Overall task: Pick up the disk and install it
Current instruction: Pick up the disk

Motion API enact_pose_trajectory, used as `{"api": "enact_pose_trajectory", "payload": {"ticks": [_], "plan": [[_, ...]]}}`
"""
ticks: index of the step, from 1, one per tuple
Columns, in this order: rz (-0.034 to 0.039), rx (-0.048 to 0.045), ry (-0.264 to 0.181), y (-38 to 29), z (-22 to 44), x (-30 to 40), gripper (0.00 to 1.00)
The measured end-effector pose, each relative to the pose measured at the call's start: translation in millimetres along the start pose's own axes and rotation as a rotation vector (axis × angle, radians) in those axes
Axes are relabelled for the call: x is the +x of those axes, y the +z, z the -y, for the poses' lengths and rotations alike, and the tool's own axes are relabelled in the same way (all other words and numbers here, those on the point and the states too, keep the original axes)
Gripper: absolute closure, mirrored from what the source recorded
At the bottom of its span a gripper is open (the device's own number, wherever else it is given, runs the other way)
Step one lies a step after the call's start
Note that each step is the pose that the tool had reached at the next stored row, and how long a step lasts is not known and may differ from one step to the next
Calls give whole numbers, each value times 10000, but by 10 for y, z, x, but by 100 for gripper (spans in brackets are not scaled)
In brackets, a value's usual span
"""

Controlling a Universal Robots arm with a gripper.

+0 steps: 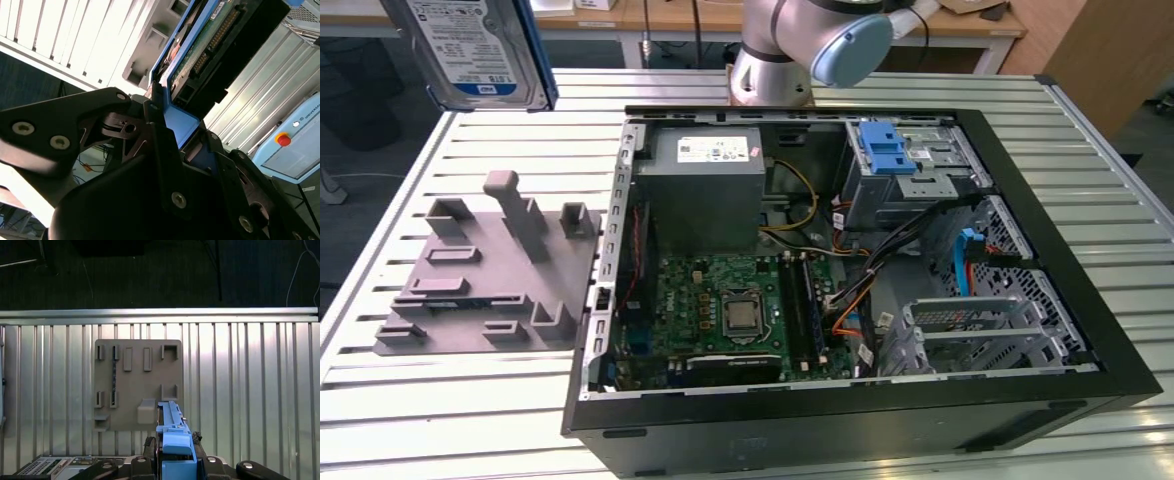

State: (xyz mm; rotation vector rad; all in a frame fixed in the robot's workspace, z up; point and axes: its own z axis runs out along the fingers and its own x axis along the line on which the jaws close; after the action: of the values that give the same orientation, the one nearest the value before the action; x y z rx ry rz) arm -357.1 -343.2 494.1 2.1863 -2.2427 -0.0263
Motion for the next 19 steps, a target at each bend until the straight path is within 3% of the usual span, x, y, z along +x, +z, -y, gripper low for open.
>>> {"api": "enact_pose_trajectory", "payload": {"ticks": [8,19], "plan": [[0,1,-1,0,11,0,64],[0,0,0,-5,235,-6,64]]}}
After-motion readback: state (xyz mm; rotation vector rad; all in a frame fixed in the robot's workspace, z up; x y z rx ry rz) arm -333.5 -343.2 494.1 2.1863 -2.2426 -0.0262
